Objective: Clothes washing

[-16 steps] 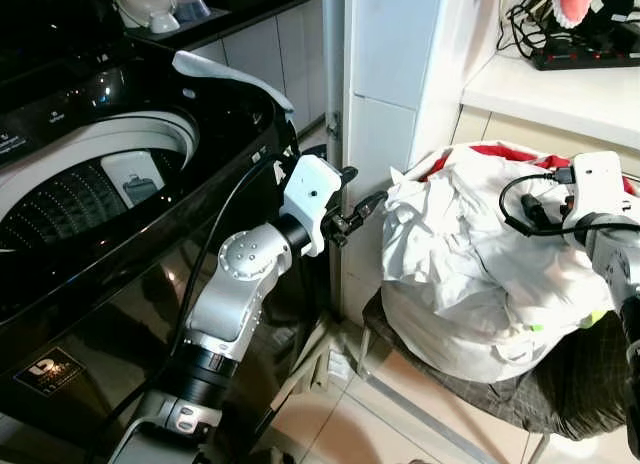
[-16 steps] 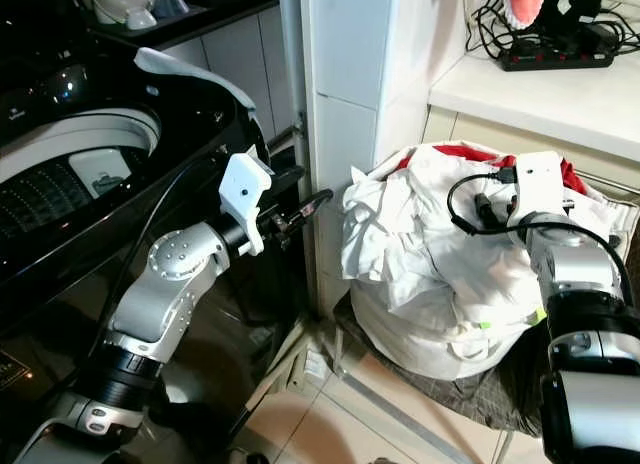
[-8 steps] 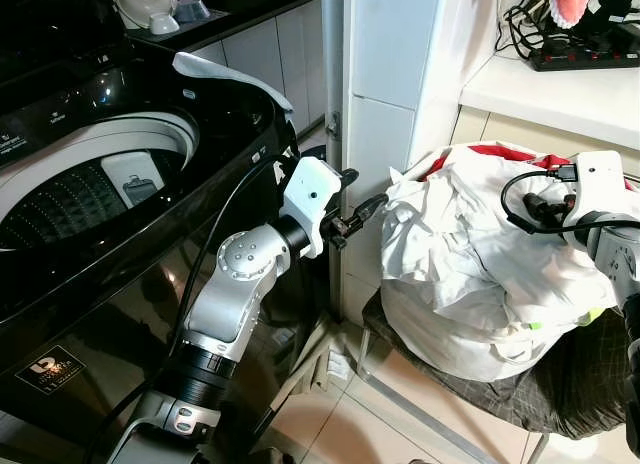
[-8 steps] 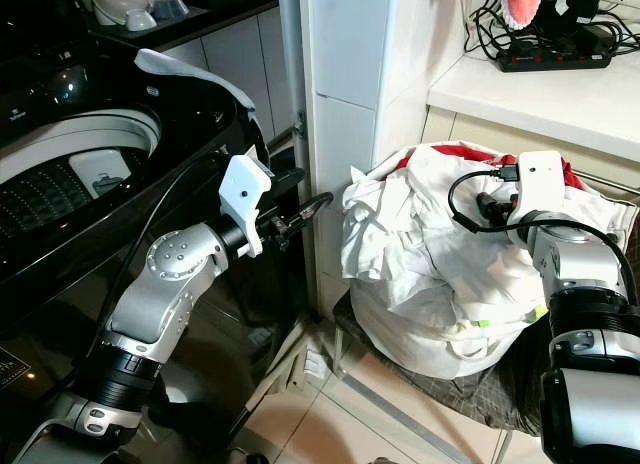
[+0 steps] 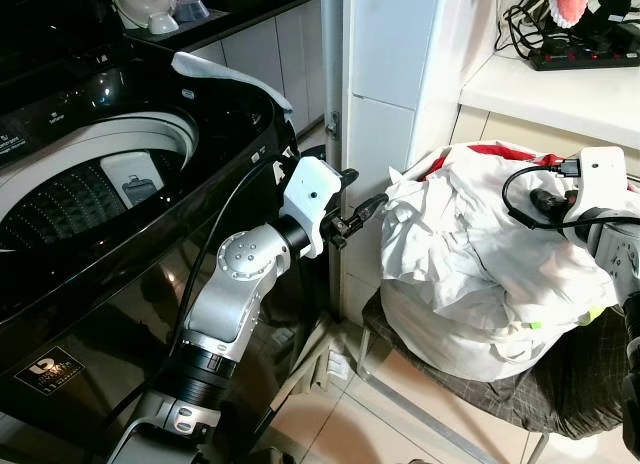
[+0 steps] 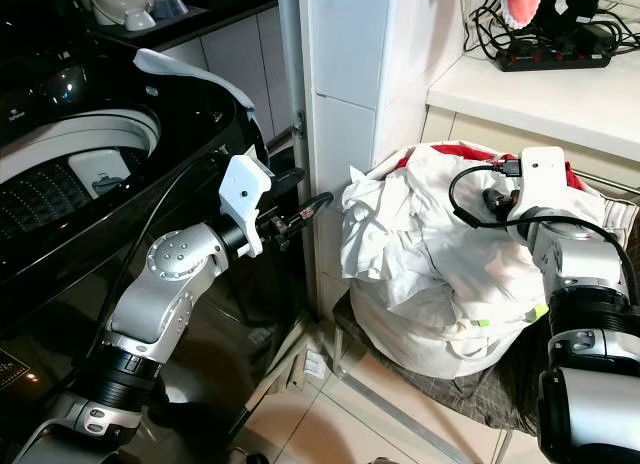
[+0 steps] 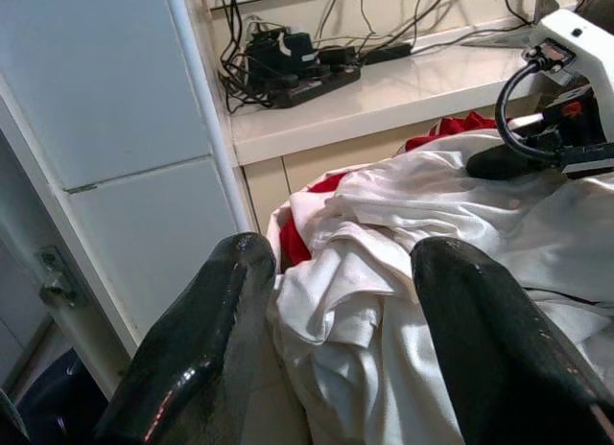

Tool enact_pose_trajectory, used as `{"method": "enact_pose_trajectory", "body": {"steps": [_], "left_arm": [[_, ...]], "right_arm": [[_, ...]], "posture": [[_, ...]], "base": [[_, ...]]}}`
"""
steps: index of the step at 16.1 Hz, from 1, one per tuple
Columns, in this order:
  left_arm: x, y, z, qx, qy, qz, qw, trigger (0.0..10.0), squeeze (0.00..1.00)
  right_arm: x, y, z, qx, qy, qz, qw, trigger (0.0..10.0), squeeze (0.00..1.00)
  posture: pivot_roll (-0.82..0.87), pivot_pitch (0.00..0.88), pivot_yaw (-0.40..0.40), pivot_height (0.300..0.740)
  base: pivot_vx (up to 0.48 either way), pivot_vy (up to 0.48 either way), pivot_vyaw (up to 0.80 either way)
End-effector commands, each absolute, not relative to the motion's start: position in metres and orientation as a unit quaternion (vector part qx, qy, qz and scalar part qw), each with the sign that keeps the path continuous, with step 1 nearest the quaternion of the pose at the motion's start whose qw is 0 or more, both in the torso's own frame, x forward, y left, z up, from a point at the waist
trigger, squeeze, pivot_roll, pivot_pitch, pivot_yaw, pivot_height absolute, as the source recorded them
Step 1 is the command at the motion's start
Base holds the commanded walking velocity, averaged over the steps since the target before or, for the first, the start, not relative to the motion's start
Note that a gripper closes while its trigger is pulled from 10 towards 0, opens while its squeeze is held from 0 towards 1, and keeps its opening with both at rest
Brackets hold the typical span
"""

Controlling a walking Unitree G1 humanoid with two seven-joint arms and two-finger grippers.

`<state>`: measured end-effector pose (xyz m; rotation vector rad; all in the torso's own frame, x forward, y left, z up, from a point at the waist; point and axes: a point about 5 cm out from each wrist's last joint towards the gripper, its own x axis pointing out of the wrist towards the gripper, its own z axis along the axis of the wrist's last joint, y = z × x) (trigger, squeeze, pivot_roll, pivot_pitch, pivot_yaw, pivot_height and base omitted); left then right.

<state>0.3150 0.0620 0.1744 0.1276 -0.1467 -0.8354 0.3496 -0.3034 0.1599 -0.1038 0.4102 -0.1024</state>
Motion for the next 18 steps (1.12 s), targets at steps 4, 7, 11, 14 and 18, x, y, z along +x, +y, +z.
{"method": "enact_pose_trajectory", "body": {"steps": [4,7,11,14,18], "left_arm": [[0.315,0.063,0.177,0.064,-0.073,-0.404,0.91,10.0,0.0],[0.317,0.065,0.179,0.061,-0.079,-0.397,0.913,10.0,0.0],[0.324,0.071,0.218,0.004,-0.162,-0.365,0.917,10.0,0.0],[0.313,0.062,0.26,-0.067,-0.237,-0.419,0.874,10.0,1.0],[0.308,0.051,0.272,-0.059,-0.255,-0.444,0.857,10.0,1.0]], "right_arm": [[0.357,-0.292,0.197,-0.046,0.147,-0.034,0.988,0.0,0.0],[0.361,-0.278,0.243,-0.056,0.078,-0.009,0.995,0.0,0.0],[0.359,-0.223,0.323,0.06,-0.055,0.131,0.988,0.0,0.0],[0.347,-0.178,0.35,0.115,-0.08,0.256,0.957,0.0,0.0],[0.337,-0.145,0.346,0.191,-0.052,0.347,0.917,0.0,0.0]], "posture": [[-0.06,0.0,0.069,0.74],[-0.07,0.0,0.07,0.74],[-0.07,0.0,0.069,0.74],[-0.07,0.0,0.062,0.74],[-0.06,0.0,0.054,0.74]], "base": [[0.0,0.0,0.0],[0.0,0.0,0.0],[0.0,0.0,0.0],[0.0,0.0,0.0],[0.0,0.0,0.0]]}}
